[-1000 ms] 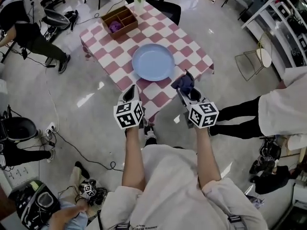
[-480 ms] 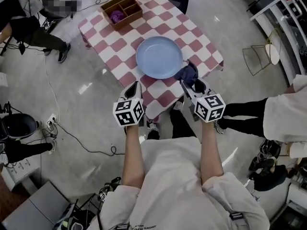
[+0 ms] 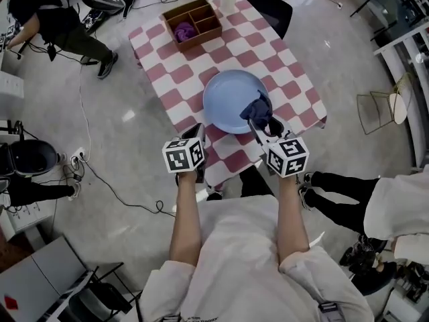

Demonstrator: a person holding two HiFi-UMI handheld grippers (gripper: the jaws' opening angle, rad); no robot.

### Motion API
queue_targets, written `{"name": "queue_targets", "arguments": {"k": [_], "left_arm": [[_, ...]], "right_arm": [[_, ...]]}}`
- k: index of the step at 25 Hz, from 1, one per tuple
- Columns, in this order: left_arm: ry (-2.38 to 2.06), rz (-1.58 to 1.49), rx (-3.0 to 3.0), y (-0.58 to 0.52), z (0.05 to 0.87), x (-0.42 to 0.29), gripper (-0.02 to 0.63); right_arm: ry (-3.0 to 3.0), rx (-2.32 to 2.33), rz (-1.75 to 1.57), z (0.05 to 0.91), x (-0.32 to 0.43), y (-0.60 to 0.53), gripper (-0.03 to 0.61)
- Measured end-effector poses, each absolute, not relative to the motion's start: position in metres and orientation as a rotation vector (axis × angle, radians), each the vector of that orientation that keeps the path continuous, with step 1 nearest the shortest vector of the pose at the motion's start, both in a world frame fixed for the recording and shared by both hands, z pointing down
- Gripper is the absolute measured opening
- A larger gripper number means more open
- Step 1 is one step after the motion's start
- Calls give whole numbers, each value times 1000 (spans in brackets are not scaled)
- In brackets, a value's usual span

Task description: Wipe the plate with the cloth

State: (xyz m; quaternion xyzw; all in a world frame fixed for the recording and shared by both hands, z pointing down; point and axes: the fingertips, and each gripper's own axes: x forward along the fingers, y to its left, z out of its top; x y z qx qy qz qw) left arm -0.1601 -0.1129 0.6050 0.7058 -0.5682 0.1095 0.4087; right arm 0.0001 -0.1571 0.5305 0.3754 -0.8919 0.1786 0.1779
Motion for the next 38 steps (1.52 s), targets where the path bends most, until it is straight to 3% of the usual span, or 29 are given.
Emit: {"name": "queue_targets", "arguments": {"k": [3, 9, 20, 22, 24, 38], "left_arm": [[-1417, 149, 1720, -132, 607, -161, 14], [-1439, 152, 1617, -163, 631, -161, 87], [-1526, 222, 1429, -198, 677, -165, 85], [-1545, 191, 1411, -202, 679, -167, 32], [-1543, 148, 1410, -205, 678, -166, 26], [-1635, 149, 1620, -196, 602, -148, 23]], "right_arm": [[-2503, 991, 483, 540, -7, -170, 179], [-2494, 915, 485, 553, -4, -204, 181], [-2480, 806, 546, 583, -4, -227, 183], [-2480, 793, 549, 585, -2, -230, 183], [-2486, 795, 561, 585, 1, -233, 183], [-2558, 706, 632, 552, -35, -230, 181]]}}
